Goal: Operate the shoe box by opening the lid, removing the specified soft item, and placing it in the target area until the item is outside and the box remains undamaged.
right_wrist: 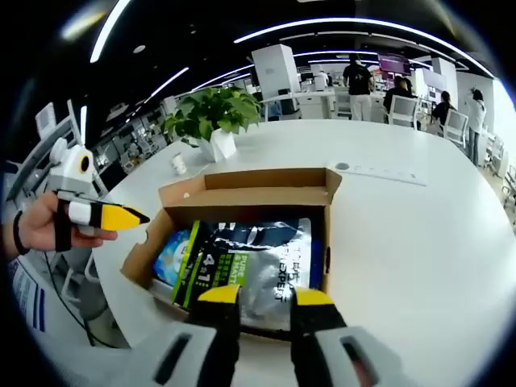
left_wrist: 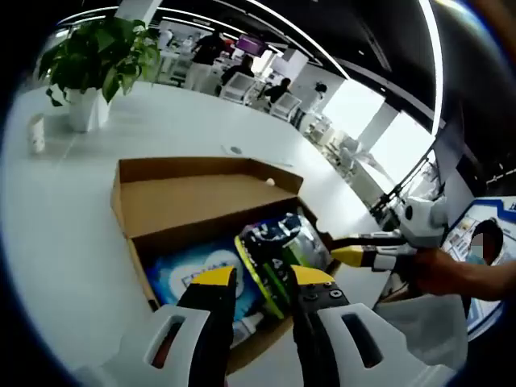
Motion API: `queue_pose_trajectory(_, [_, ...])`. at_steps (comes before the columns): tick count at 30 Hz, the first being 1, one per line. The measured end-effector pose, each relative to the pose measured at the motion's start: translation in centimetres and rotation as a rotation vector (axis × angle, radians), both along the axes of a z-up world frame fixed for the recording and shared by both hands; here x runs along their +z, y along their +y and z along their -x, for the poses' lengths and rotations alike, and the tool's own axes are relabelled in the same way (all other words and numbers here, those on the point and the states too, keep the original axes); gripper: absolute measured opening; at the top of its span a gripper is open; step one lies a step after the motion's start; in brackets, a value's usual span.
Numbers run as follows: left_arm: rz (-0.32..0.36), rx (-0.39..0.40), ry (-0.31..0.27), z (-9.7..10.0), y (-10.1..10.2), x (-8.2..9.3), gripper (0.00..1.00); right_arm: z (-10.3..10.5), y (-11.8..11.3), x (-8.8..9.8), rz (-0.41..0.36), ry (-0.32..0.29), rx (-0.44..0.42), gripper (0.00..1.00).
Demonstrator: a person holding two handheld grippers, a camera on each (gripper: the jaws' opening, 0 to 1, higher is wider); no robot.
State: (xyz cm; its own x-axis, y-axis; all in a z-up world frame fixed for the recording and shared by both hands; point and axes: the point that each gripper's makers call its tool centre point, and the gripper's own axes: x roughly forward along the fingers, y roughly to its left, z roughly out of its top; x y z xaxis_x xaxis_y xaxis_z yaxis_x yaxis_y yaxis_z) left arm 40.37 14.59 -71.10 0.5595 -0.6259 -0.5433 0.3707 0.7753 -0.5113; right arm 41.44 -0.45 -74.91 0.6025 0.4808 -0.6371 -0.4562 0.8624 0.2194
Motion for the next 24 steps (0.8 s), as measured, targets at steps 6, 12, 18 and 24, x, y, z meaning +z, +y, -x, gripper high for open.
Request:
queue_pose_trajectory(6, [-0.055, -0.014, 0.07, 0.6, -1.7, -2.8, 0.25, 0.0, -0.1, 0.1, -0.007, -0.002, 0.018, 0.21])
queue_pose_trajectory(12, [-0.091, 0.005, 0.136, 1.0, -1.9, -5.1, 0.25, -0.1, -0.2, 0.3, -0.025, -0.011, 0.025, 0.21])
queue_pose_trajectory(18, [-0.082, 0.012, 0.18, 1.0, -2.6, -6.5, 0.25, 0.1, -0.4, 0.1, -0.037, -0.012, 0.022, 0.21])
queue_pose_trajectory(24, [-0.061, 0.016, 0.223, 1.1, -3.5, -7.4, 0.2, 0.2, -0.8, -0.6, -0.042, 0.004, 0.009, 0.21])
